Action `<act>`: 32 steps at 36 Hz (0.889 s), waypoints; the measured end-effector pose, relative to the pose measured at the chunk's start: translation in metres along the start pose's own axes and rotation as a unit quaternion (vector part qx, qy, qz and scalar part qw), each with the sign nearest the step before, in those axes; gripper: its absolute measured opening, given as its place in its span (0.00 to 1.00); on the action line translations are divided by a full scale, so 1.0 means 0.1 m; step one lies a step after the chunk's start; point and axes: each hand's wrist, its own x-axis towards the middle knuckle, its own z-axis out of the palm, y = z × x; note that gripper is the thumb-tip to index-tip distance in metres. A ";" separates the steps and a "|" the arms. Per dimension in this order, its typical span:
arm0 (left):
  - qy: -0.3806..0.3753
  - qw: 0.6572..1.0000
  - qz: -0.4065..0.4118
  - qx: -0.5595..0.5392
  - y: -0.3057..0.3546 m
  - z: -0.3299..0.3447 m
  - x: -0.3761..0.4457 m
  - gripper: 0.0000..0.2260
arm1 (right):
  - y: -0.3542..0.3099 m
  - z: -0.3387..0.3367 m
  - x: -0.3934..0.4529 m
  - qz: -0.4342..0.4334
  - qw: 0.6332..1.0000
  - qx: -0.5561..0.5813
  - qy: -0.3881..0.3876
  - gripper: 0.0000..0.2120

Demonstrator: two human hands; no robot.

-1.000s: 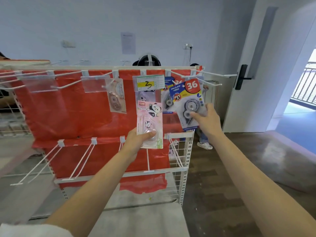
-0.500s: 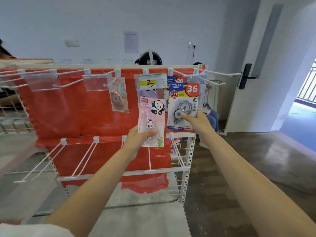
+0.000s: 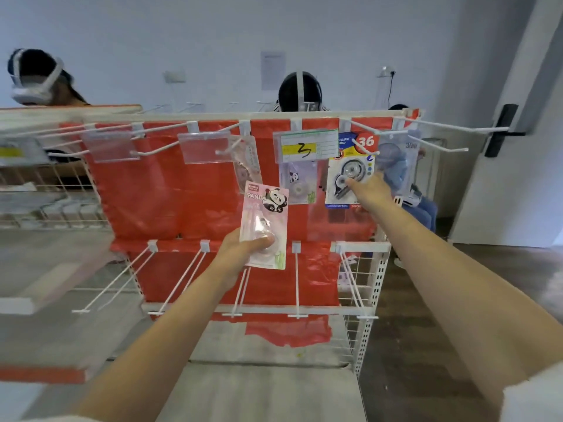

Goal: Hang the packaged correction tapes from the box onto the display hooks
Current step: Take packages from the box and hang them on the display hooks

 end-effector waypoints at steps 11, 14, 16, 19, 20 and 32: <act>-0.006 1.000 0.000 0.011 0.02 -0.16 0.07 0.16 | -0.03 0.17 -0.03 0.032 0.998 -0.040 0.031 0.29; -0.015 1.000 -0.005 0.009 0.01 -0.17 0.07 0.17 | -0.03 0.19 -0.07 0.031 0.998 -0.038 0.029 0.33; -0.023 1.000 -0.007 0.005 0.01 -0.18 0.06 0.17 | -0.04 0.19 -0.10 0.022 0.998 -0.043 0.031 0.33; -0.037 0.999 -0.008 0.000 0.02 -0.20 0.04 0.16 | -0.05 0.18 -0.16 0.001 0.998 -0.053 0.045 0.29; -0.040 0.999 -0.007 -0.001 0.02 -0.22 0.04 0.15 | -0.05 0.18 -0.18 -0.006 0.997 -0.058 0.049 0.27; -0.084 0.996 -0.003 0.001 0.09 -0.38 0.00 0.13 | -0.04 0.24 -0.55 -0.008 0.967 -0.249 0.048 0.26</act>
